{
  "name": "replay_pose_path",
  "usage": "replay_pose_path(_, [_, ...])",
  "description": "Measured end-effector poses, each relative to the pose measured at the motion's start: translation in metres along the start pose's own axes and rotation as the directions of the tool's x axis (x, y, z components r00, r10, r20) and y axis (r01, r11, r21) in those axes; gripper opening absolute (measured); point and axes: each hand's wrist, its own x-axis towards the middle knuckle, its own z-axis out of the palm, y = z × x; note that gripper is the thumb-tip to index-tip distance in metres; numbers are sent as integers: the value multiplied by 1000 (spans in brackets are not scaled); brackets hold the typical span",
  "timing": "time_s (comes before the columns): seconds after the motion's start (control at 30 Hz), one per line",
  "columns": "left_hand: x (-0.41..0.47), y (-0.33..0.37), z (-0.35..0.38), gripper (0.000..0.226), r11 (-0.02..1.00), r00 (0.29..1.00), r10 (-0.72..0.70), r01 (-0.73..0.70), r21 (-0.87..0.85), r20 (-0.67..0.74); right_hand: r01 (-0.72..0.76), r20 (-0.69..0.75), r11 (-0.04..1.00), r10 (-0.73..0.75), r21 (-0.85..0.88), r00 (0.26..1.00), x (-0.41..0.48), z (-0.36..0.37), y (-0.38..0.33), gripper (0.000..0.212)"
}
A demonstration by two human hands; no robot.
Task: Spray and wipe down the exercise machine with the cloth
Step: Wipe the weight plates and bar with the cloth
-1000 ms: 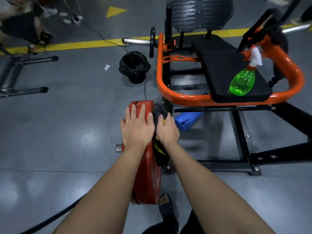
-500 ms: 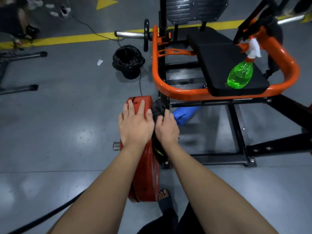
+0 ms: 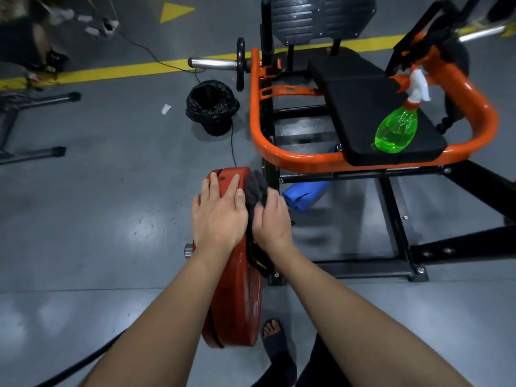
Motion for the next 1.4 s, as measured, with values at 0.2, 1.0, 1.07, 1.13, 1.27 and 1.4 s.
replay_pose_path(0.2, [-31,-3,3,58,1000,993,-24,22,-21,-119,-171,96,984,176,-58,980,27,-2,-10,54])
replay_pose_path(1.0, [120,25,-26,70,960,845,-278,233,155,456,-5,112,970,33,-241,993,7,9,6,67])
replay_pose_path(1.07, [115,22,-28,67,961,855,-277,250,119,438,-23,125,972,53,-234,991,8,7,3,69])
replay_pose_path(1.13, [108,18,-27,66,963,865,-266,260,73,426,-55,135,970,89,-238,987,9,7,0,70])
replay_pose_path(1.27, [77,14,-26,66,961,909,-263,277,3,324,-78,163,967,120,-241,979,8,1,-4,75])
replay_pose_path(1.4, [50,12,-25,64,958,936,-272,284,-22,223,-78,168,970,119,-231,978,7,-1,-5,74])
